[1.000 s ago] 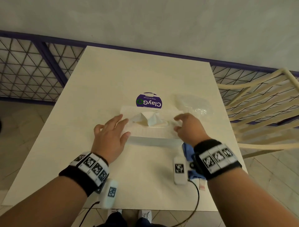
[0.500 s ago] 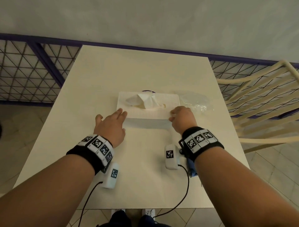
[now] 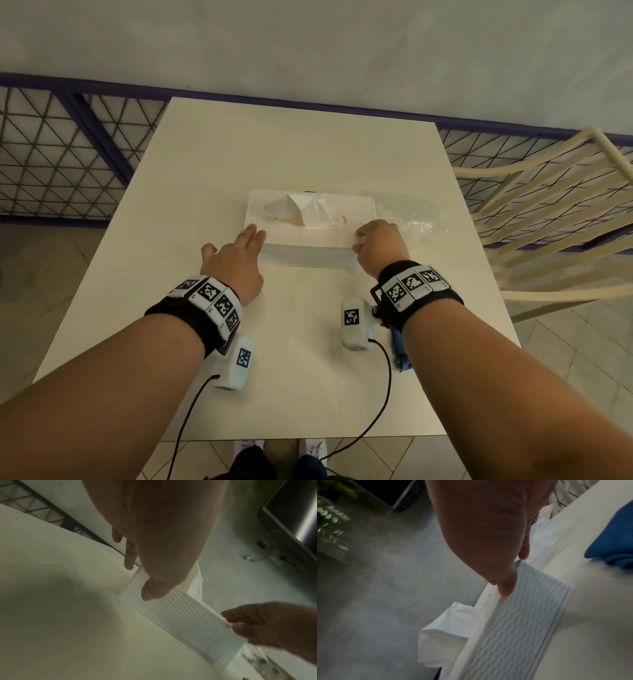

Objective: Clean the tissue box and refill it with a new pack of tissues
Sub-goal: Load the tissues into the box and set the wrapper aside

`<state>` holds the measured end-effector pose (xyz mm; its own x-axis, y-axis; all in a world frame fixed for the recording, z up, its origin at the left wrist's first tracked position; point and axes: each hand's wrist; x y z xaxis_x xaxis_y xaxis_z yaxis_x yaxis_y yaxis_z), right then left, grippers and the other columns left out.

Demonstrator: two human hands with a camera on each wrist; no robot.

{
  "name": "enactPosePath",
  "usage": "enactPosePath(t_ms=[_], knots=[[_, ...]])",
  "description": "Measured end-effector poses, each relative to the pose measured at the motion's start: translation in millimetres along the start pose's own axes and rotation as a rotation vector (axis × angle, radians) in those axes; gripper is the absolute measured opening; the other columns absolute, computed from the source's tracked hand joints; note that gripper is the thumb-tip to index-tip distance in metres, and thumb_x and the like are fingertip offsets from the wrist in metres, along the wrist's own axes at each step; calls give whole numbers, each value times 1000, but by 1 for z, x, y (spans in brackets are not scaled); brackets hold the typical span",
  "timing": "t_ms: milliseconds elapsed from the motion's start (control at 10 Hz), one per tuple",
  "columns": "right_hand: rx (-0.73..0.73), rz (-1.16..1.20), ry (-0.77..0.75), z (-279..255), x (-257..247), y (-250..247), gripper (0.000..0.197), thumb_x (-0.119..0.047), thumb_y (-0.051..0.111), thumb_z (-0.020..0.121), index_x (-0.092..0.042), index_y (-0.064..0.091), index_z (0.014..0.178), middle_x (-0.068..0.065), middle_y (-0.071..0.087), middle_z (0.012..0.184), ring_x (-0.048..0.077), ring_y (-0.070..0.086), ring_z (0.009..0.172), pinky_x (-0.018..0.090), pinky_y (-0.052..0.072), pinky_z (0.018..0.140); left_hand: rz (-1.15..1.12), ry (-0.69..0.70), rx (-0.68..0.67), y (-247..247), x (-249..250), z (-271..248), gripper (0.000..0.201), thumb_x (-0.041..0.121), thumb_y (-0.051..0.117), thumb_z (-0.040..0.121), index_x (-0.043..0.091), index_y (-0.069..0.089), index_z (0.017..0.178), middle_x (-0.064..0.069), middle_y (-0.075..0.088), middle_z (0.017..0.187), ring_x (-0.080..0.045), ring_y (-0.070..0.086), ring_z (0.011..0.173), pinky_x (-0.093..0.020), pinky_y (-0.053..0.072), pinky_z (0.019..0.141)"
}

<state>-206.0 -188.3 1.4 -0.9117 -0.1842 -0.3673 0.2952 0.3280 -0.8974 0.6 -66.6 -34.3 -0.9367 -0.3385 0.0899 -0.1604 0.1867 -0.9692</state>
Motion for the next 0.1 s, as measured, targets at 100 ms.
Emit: enactPosePath(t_ms=[100], knots=[[80,88,-26,-17,12,-3,56,-22,61,89,-22,40,142,3,38,145,24,32,135,36,32,109,-72,1,-50,-5,-10,-10,78,32,47,89,32,-2,150,12,-14,159,-12,44,127,-43,27,103]])
Point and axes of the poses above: each hand's wrist, its own z-axis towards the middle knuckle, its own y-axis out of the palm, x = y × z
